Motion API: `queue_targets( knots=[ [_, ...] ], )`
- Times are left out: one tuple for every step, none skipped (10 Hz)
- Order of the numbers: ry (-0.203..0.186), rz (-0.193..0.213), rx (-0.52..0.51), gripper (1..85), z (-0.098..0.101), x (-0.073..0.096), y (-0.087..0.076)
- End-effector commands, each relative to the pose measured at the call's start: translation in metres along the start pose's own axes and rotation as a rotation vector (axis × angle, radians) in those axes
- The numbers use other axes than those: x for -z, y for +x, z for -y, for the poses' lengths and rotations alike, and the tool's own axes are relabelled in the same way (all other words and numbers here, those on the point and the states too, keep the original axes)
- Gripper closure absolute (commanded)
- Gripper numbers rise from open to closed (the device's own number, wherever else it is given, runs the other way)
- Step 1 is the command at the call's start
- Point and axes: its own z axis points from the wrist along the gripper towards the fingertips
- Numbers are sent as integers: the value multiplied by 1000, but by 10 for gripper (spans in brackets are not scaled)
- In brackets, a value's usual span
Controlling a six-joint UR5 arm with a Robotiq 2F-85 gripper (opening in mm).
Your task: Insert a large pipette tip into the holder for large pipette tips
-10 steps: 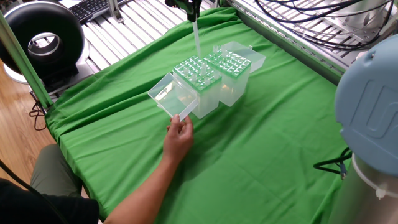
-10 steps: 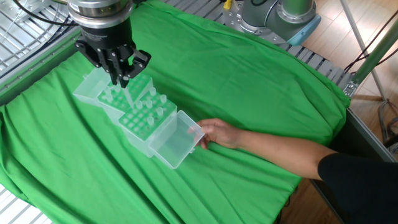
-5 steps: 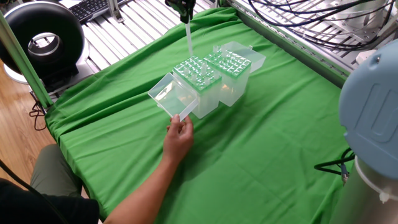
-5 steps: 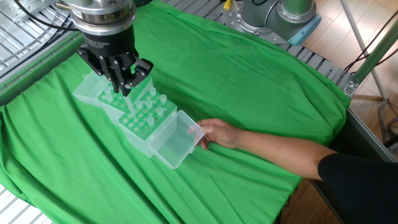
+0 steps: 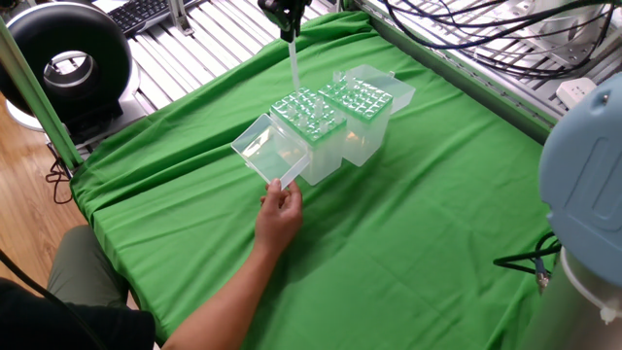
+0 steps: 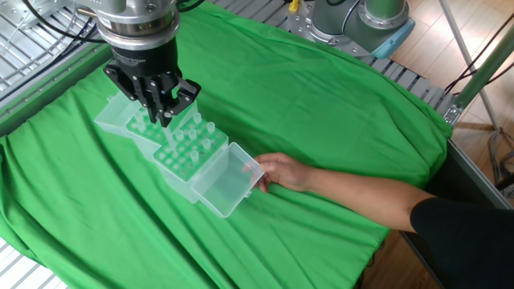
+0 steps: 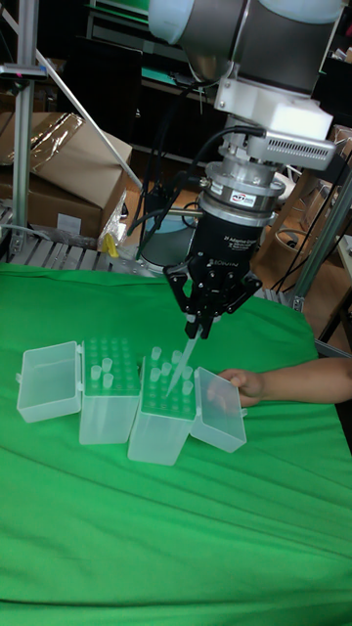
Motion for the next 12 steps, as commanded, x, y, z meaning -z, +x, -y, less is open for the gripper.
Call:
queue_targets(
  knots=[
    [-8,4,2,733,0,-1,1],
    [-6,4,4,733,1,-1,2],
    [-8,3,7,733,2,-1,4],
    [-11,5,10,733,3,-1,4],
    [-13,9,9,733,3,-3,4],
    [-17,10,4,733,1,-5,5],
    [-25,17,0,737,0,-8,5],
    [-32,24,1,737,1,-11,5],
    [-35,25,2,733,1,-14,6],
    [-46,29,19,710,1,-18,7],
    [-57,36,38,623,1,-25,8],
    [-55,39,47,583,3,-34,9]
  ],
)
